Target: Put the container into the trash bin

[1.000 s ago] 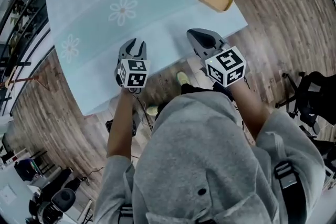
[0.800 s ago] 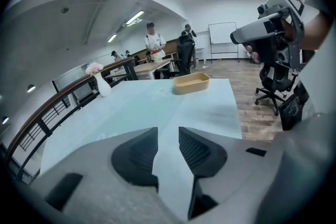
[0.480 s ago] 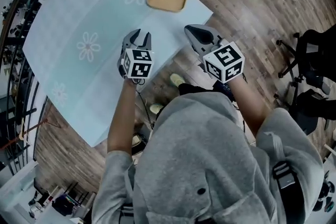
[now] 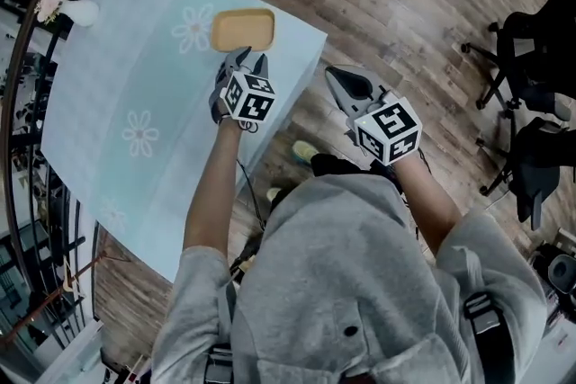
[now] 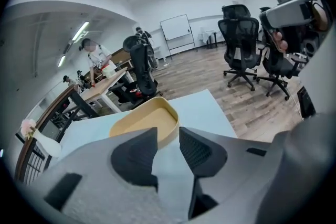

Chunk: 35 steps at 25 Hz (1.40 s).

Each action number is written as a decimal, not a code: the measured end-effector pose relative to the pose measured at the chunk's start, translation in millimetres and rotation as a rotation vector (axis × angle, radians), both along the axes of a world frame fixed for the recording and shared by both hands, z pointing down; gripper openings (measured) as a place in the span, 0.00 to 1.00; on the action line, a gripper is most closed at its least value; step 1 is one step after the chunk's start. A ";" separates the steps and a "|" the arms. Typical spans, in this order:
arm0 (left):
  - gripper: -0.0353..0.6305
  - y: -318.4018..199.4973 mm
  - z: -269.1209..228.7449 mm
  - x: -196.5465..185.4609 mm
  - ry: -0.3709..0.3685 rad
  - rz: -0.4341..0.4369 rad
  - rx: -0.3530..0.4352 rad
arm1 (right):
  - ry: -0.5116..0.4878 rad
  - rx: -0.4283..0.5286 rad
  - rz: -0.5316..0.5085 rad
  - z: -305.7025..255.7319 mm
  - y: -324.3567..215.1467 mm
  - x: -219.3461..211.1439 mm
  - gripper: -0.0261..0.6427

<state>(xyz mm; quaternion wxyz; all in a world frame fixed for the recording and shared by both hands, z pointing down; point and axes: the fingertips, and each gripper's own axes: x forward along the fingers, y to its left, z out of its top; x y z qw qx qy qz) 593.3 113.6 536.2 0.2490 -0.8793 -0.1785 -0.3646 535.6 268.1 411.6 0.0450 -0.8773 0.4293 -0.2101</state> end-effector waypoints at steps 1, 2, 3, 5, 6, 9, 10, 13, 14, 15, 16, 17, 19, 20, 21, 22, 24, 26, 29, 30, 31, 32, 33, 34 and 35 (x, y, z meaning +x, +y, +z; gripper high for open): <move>0.25 5.0 4.1 5.8 -0.008 0.015 0.006 | -0.008 0.002 0.020 2.6 5.8 1.0 0.08; 0.25 10.5 9.3 10.7 -0.020 0.027 0.009 | -0.015 0.003 0.039 5.8 11.6 1.6 0.08; 0.25 15.8 15.8 14.6 -0.036 0.037 0.015 | -0.023 0.003 0.055 9.4 17.2 1.9 0.08; 0.25 23.7 30.5 19.8 -0.076 0.055 0.041 | -0.034 0.003 0.078 16.0 26.8 2.4 0.08; 0.25 25.9 36.9 22.0 -0.093 0.064 0.059 | -0.038 0.005 0.087 18.0 30.3 2.7 0.08; 0.25 28.2 47.5 28.0 -0.119 0.089 0.114 | -0.040 0.011 0.107 17.8 36.9 4.2 0.08; 0.25 28.9 48.9 28.9 -0.121 0.097 0.130 | -0.041 0.012 0.112 17.4 38.3 4.1 0.08; 0.19 30.9 50.7 26.0 -0.113 0.117 0.175 | -0.047 0.014 0.112 17.9 39.9 1.7 0.08; 0.16 30.6 50.7 22.9 -0.111 0.119 0.190 | -0.047 0.015 0.107 18.0 39.2 0.3 0.08; 0.13 29.0 50.4 18.7 -0.110 0.114 0.204 | -0.047 0.016 0.099 17.8 37.8 -1.6 0.08; 0.11 25.7 50.1 13.7 -0.109 0.104 0.216 | -0.047 0.016 0.090 17.3 35.6 -3.9 0.08; 0.11 21.1 49.6 8.0 -0.111 0.090 0.225 | -0.047 0.017 0.079 16.4 32.5 -6.1 0.08; 0.11 8.1 46.6 -1.8 -0.113 0.057 0.232 | -0.044 0.022 0.053 13.6 23.9 -8.6 0.08; 0.10 -0.7 43.1 -5.4 -0.110 0.037 0.237 | -0.040 0.027 0.037 11.7 18.4 -8.9 0.08; 0.10 -10.3 39.0 -9.1 -0.106 0.014 0.243 | -0.037 0.032 0.017 9.6 12.4 -9.3 0.08; 0.10 -20.2 35.4 -13.9 -0.104 -0.012 0.248 | -0.034 0.037 -0.005 8.1 6.4 -10.5 0.08; 0.10 -40.4 30.9 -26.2 -0.098 -0.070 0.257 | -0.030 0.045 -0.051 7.8 -5.1 -13.4 0.08; 0.10 -61.2 28.0 -40.1 -0.093 -0.128 0.264 | -0.027 0.050 -0.093 8.8 -17.5 -15.2 0.08; 0.10 -96.1 22.4 -69.6 -0.092 -0.205 0.283 | -0.022 0.052 -0.166 8.1 -43.5 -22.6 0.08; 0.10 -106.6 21.2 -83.0 -0.097 -0.231 0.290 | -0.022 0.053 -0.193 8.2 -52.3 -27.9 0.08; 0.10 -116.1 20.7 -97.1 -0.102 -0.258 0.294 | -0.023 0.053 -0.220 8.5 -60.4 -33.8 0.08; 0.10 -125.2 20.6 -111.3 -0.108 -0.287 0.297 | -0.024 0.055 -0.247 8.8 -68.6 -39.7 0.08; 0.10 -134.6 20.5 -125.6 -0.114 -0.318 0.300 | -0.026 0.058 -0.276 8.9 -78.0 -45.6 0.08; 0.10 -145.2 20.3 -140.7 -0.122 -0.352 0.301 | -0.027 0.062 -0.312 8.6 -89.8 -51.6 0.08; 0.10 -158.1 19.5 -157.6 -0.130 -0.394 0.301 | -0.028 0.065 -0.355 7.9 -105.0 -58.0 0.08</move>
